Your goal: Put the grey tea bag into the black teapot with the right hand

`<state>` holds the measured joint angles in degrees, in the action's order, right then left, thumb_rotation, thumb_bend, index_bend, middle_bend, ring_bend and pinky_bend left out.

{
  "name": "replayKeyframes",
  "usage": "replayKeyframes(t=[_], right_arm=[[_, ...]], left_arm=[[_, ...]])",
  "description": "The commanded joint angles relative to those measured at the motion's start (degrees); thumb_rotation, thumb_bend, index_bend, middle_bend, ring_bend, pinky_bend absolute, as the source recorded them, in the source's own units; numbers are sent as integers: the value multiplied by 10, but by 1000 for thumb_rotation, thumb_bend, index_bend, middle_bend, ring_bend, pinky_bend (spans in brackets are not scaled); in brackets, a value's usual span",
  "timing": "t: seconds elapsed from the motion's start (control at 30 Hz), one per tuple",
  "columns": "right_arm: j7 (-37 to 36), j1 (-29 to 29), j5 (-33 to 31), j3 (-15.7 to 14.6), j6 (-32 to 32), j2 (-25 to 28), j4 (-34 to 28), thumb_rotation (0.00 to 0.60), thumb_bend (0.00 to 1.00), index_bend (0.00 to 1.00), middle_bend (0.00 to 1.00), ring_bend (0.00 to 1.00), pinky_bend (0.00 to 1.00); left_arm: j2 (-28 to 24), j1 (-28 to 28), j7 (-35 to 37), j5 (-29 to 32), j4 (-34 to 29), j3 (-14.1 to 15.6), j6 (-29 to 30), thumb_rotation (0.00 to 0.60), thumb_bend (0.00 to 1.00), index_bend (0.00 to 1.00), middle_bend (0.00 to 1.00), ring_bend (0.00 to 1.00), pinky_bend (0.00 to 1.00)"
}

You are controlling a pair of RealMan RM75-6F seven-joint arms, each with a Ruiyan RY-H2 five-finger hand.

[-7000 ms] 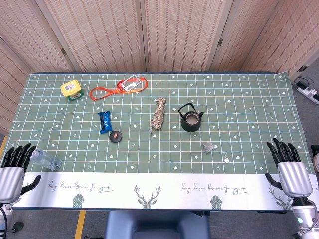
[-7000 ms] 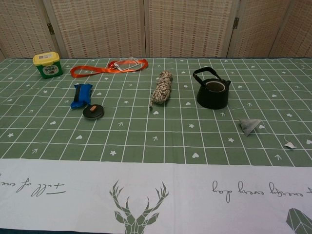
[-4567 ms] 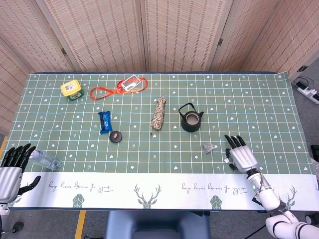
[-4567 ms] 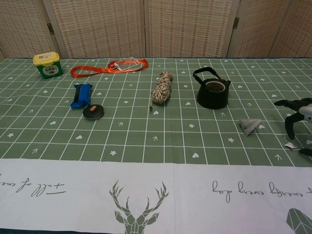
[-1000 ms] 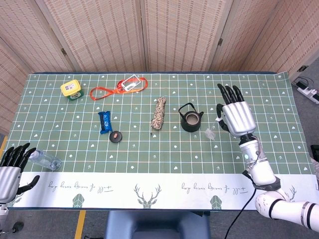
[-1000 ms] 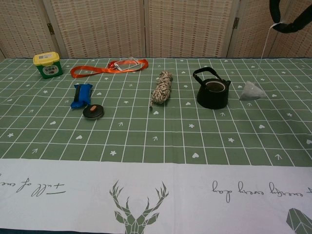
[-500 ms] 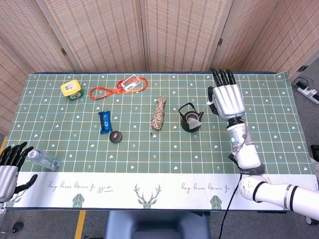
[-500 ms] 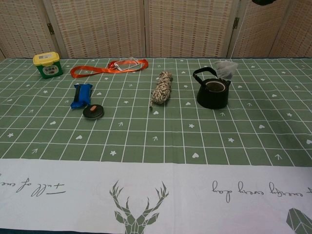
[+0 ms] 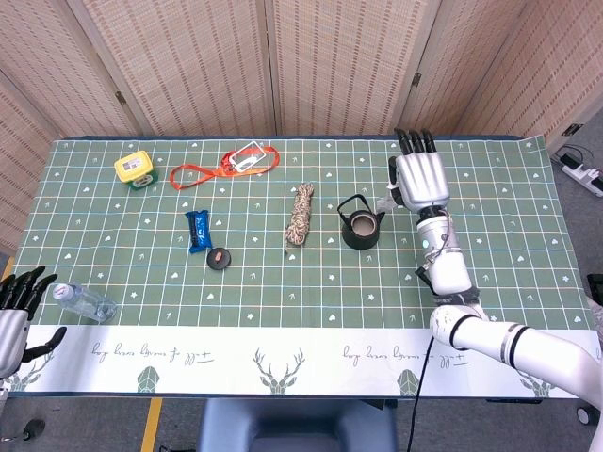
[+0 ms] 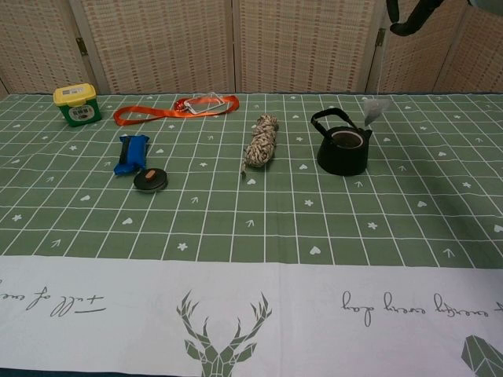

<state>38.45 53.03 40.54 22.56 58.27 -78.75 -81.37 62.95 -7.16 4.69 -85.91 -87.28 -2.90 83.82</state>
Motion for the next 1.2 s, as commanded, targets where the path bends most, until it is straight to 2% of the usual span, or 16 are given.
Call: replayKeyframes(t=[0.03, 0.9, 1.2], right_arm=[[0, 13, -8, -7, -9, -14, 23, 600, 414, 734, 88, 64, 0], [37, 67, -45, -13, 3, -47, 42, 600, 414, 734, 89, 64, 0], [29, 66, -35, -33, -1, -62, 60, 600, 414, 734, 90, 72, 0]], left_arm=[[-1, 1, 2, -5, -2, 2, 4, 600, 269, 95, 0, 44, 41], [-10, 6, 30, -16, -3, 5, 14, 600, 269, 98, 0, 44, 41], [-10, 6, 29, -15, -1, 5, 13, 600, 268, 98, 0, 44, 42]])
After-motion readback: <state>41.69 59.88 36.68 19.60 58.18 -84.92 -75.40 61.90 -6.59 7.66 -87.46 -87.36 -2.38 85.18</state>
